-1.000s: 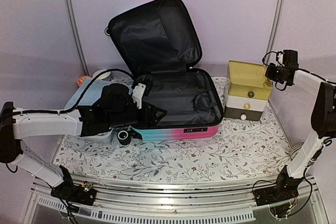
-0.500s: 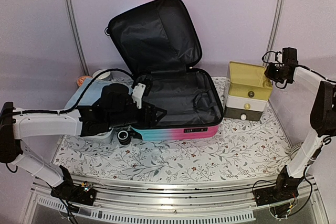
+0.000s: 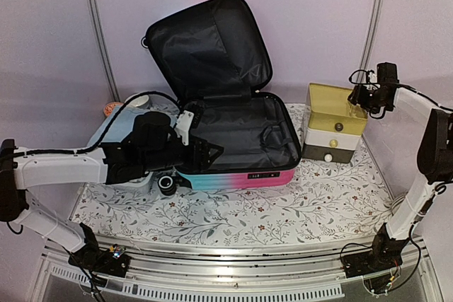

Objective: Open, take out, and arrange the luggage
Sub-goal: Adjust the storage box at the center of the board, then reset both arms

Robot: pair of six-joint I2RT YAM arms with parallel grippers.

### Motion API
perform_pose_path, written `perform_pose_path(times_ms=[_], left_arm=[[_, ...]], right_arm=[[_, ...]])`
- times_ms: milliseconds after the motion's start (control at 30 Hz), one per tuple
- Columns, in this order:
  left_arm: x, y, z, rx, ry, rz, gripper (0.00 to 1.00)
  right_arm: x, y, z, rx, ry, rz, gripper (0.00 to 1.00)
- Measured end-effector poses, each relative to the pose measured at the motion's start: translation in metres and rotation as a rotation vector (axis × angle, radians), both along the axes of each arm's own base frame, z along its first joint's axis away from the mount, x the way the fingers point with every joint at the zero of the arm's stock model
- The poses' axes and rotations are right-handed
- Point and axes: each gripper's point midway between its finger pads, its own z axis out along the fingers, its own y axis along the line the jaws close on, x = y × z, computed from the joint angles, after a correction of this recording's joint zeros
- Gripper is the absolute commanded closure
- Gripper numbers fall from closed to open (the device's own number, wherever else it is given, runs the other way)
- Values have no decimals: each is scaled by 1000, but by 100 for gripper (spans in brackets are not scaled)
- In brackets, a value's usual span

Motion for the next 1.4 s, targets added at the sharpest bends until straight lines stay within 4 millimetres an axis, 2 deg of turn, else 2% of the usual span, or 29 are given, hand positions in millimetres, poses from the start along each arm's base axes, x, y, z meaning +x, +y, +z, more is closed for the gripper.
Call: perform_pose_path(times_ms=[100,200,300,433,533,600,667,767,833,900,967,1033,1100,1233,1400], left_arm=[[0,1,1,-2,-3,2,30],[0,1,1,0,-2,2,30],[0,1,1,2,-5,3,27],[2,4,2,12,-22,14,18],[3,9,11,1,-37,20,13],[9,22,20,-10,-41,44,10],[22,47,33,-25,-56,104,2],[35,89,61,-53,-103,224,2],[37,117,81,-83,-143,308,2],[34,140,91,-110,-174,379,2],[28,158,87,-120,-189,433,2],[21,172,69,-104,-190,474,2],[15,188,40,-55,-189,518,2],[13,211,-4,68,-232,591,2],[16,234,-26,193,-344,667,2]], right_arm=[[-1,2,-1,4,5,2,18],[-9,5,2,8,2,4,0],[-23,8,18,3,-32,12,1],[-43,14,60,-2,-146,33,1],[-71,23,84,1,-240,67,1],[-90,31,96,12,-301,96,1],[-110,41,107,32,-359,126,1],[-142,56,115,63,-467,169,1],[-165,63,110,83,-528,177,1],[-185,64,100,95,-592,171,1],[-202,63,86,90,-655,155,1],[-216,60,66,68,-706,139,1],[-224,60,50,36,-739,144,1],[-222,60,19,-40,-722,166,0],[-210,49,-15,-132,-688,136,2]])
